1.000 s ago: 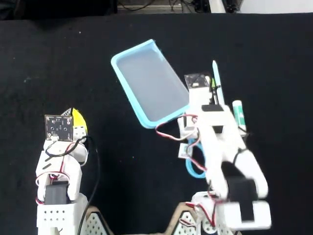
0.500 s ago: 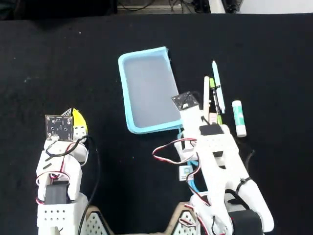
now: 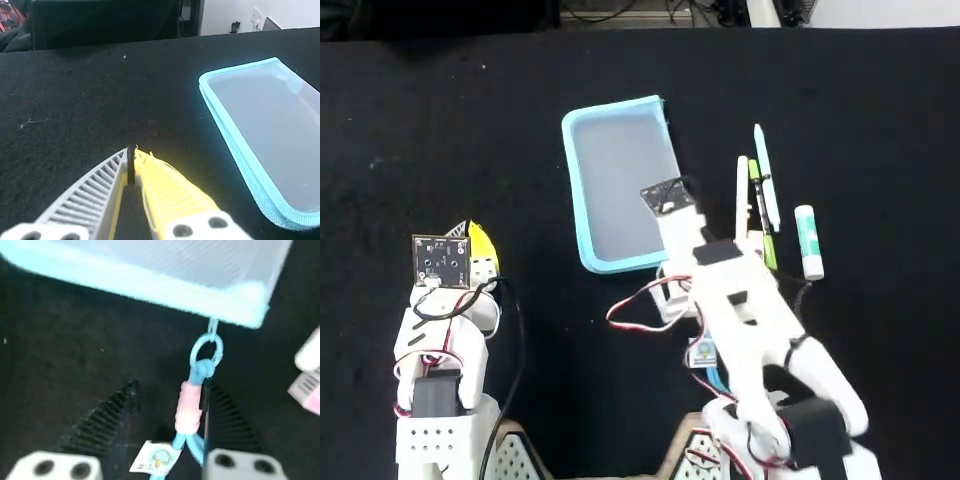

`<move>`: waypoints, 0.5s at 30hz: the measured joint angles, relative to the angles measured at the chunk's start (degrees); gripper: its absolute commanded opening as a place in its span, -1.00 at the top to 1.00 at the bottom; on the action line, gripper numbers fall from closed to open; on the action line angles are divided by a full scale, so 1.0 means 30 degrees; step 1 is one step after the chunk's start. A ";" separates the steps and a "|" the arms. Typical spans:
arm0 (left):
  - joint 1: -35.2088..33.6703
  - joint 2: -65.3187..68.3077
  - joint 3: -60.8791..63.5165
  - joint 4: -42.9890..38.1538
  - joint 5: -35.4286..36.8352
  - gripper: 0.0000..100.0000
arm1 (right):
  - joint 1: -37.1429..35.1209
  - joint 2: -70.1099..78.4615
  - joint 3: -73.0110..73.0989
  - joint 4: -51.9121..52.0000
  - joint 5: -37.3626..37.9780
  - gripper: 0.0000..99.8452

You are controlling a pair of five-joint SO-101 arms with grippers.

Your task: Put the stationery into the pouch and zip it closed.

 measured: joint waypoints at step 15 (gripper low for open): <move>0.0000 0.0000 0.0000 0.0000 0.0000 0.94 | 0.1612 0.3253 -0.0879 -0.1729 0.2286 0.69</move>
